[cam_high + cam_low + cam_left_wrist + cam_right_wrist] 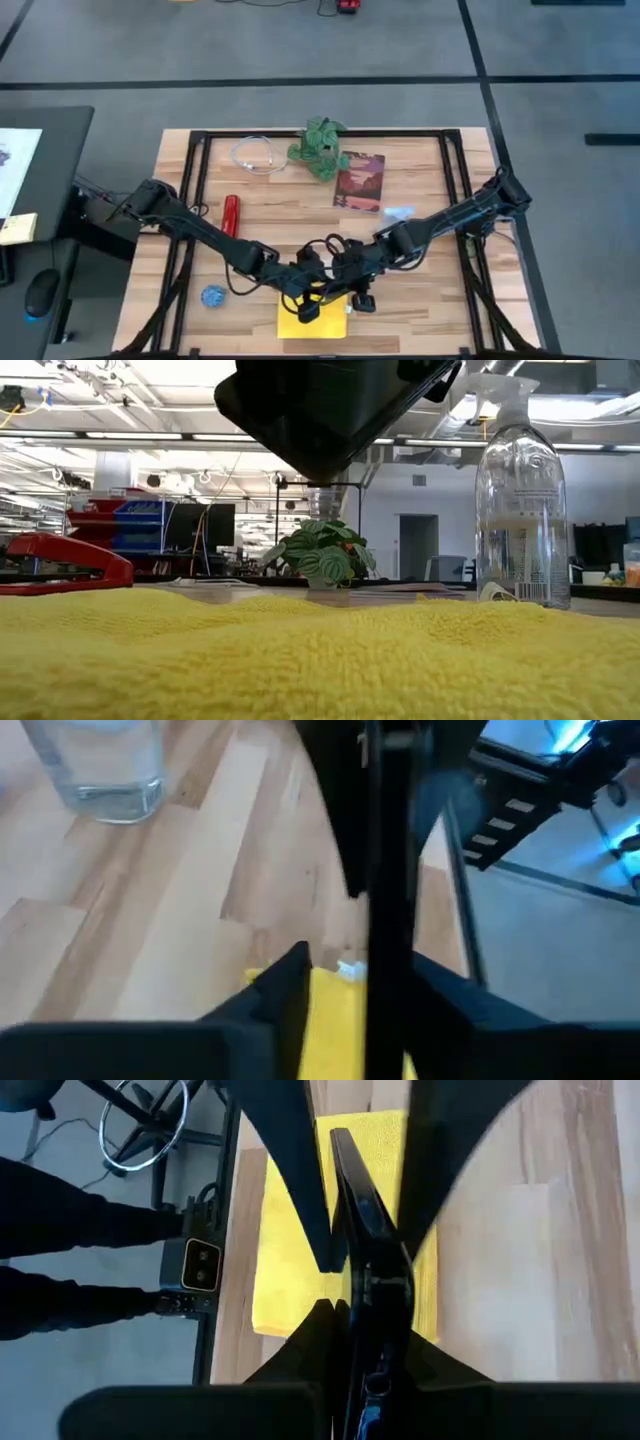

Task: Apply microfiber cloth
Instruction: Wipe the front of the cellphone using the microfiber cloth

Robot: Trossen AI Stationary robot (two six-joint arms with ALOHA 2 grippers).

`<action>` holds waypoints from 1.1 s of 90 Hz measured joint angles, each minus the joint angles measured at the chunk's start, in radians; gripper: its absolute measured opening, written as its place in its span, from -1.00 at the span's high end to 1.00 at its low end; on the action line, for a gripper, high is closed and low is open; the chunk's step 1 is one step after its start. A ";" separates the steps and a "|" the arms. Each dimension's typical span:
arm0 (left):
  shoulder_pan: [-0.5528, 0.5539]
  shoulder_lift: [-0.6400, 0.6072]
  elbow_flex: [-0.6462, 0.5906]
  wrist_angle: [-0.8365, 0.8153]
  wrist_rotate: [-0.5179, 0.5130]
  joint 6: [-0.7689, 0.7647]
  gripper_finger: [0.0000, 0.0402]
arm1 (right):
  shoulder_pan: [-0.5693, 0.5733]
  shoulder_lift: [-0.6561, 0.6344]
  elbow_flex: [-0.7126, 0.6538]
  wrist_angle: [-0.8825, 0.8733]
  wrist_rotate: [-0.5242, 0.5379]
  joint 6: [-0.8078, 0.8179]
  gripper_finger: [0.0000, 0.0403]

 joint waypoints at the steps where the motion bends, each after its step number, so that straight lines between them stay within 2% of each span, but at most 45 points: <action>1: 0.000 0.000 0.000 0.001 0.002 0.001 0.72 | 0.000 0.000 0.000 0.000 0.000 0.000 0.92; 6: -0.001 0.000 0.000 0.006 0.009 0.006 0.89 | 0.001 0.000 0.000 0.000 -0.001 0.000 0.92; 11: 0.000 0.000 0.000 0.007 0.015 0.000 0.94 | 0.001 0.000 0.000 0.001 -0.002 -0.002 0.92; 43: -0.048 -0.001 0.002 -0.009 -0.046 -0.057 0.98 | 0.001 0.001 0.000 0.029 -0.001 0.001 0.90; 69: -0.058 -0.003 0.002 -0.024 -0.053 -0.074 0.99 | 0.002 0.002 0.000 0.058 -0.002 0.013 0.88; 80: -0.063 -0.003 0.002 -0.031 -0.066 -0.081 0.99 | 0.001 0.000 0.000 0.044 -0.001 0.033 0.70; 99: -0.097 0.000 -0.003 -0.070 -0.118 -0.120 0.99 | 0.015 -0.012 0.002 -0.060 -0.007 0.066 0.16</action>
